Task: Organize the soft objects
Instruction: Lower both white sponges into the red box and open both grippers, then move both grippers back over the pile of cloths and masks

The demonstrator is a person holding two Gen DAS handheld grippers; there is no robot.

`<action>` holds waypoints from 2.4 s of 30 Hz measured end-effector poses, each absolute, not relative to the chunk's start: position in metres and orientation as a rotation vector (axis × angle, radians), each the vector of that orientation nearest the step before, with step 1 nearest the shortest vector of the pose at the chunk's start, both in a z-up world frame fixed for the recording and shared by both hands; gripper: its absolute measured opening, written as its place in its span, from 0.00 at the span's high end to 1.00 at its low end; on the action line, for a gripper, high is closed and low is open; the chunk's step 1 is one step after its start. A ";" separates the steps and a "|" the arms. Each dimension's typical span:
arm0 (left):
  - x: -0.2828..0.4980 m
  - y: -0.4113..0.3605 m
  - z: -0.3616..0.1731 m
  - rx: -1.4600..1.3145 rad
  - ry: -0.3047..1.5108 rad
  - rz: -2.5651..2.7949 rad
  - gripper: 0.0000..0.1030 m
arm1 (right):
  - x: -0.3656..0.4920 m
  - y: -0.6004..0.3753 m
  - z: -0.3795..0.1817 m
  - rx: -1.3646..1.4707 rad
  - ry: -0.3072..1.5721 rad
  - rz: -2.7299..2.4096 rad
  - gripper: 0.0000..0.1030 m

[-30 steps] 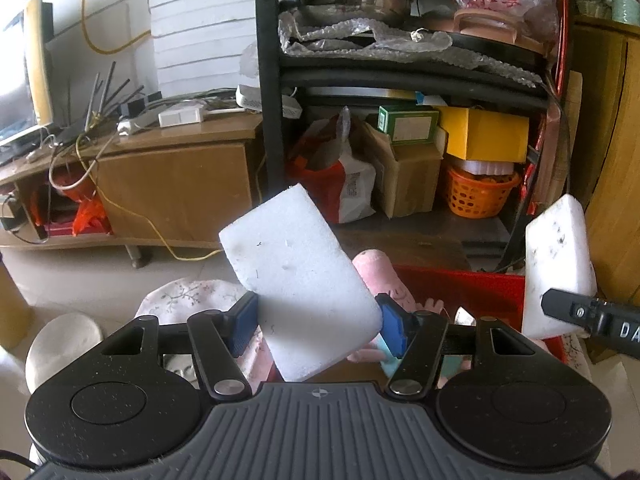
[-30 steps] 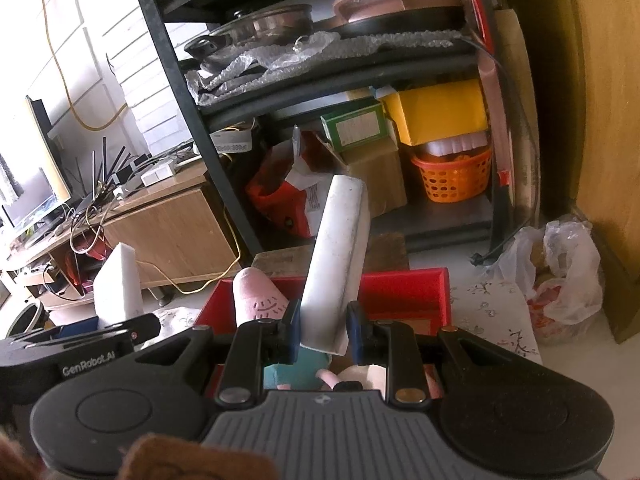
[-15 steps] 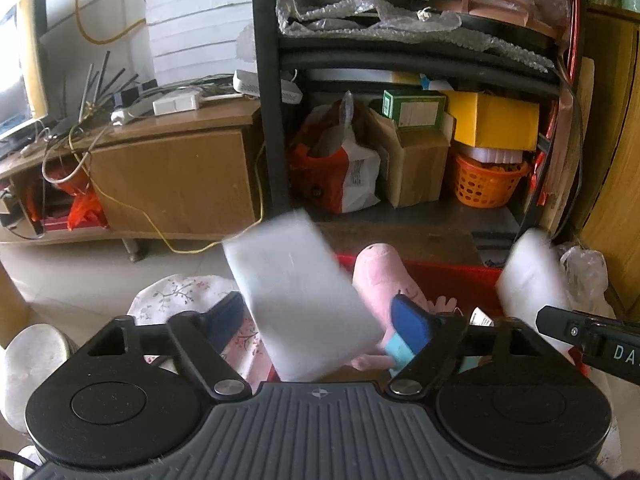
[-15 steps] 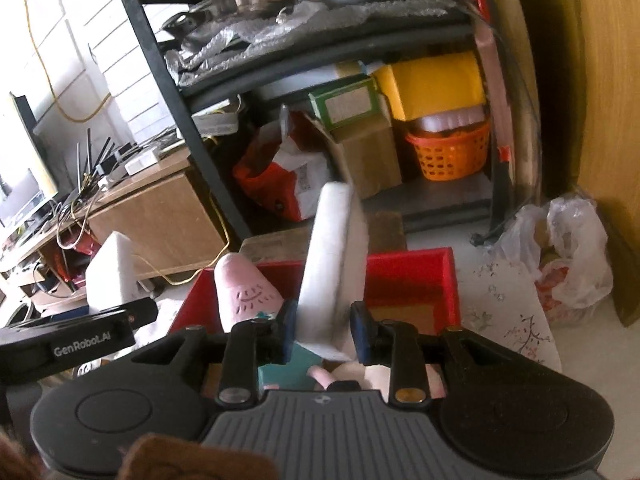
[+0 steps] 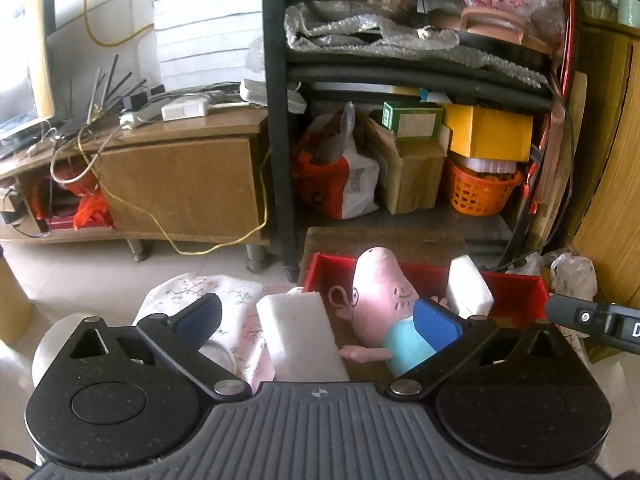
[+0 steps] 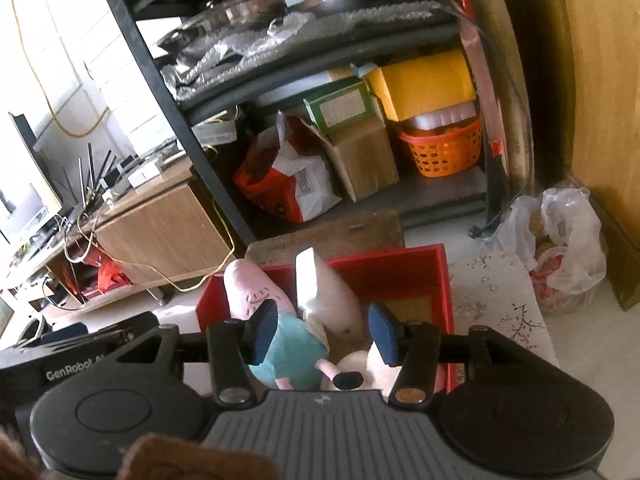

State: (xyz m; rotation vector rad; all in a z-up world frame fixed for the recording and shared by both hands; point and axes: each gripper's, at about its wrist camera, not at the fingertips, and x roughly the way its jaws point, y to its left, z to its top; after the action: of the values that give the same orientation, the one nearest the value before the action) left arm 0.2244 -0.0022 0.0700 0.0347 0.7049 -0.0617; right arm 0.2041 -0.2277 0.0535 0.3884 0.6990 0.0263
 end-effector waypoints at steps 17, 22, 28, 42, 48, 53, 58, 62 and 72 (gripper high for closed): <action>0.164 0.022 0.060 0.064 0.793 -0.088 0.05 | 0.150 -0.220 0.067 0.337 0.706 0.030 0.76; 0.143 0.034 0.048 0.063 0.852 -0.111 0.05 | 0.134 -0.223 0.061 0.335 0.726 0.024 0.75; 0.120 0.047 0.031 0.080 0.924 -0.106 0.05 | 0.117 -0.224 0.052 0.322 0.765 0.027 0.75; 0.103 0.064 -0.002 0.087 1.052 -0.092 0.06 | 0.073 -0.246 0.040 0.345 0.836 0.010 0.71; 0.103 0.057 0.004 0.045 1.052 -0.141 0.06 | 0.060 -0.265 0.017 0.343 0.927 -0.052 0.69; 0.101 0.038 0.001 0.057 1.062 -0.198 0.06 | 0.057 -0.268 -0.002 0.347 0.997 -0.078 0.69; 0.102 0.021 0.000 0.068 1.070 -0.243 0.06 | 0.058 -0.260 -0.008 0.334 1.021 -0.066 0.69; 0.105 0.010 -0.006 0.038 1.105 -0.274 0.07 | 0.061 -0.260 -0.018 0.319 1.051 -0.088 0.69; 0.110 -0.004 -0.020 0.018 1.159 -0.320 0.14 | 0.051 -0.279 -0.012 0.535 1.053 0.011 0.69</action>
State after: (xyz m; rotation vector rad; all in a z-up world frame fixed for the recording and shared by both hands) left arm 0.1104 -0.0044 -0.0195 0.0185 1.1592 -0.3196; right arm 0.0508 -0.2786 -0.0116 0.5350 1.0526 0.0108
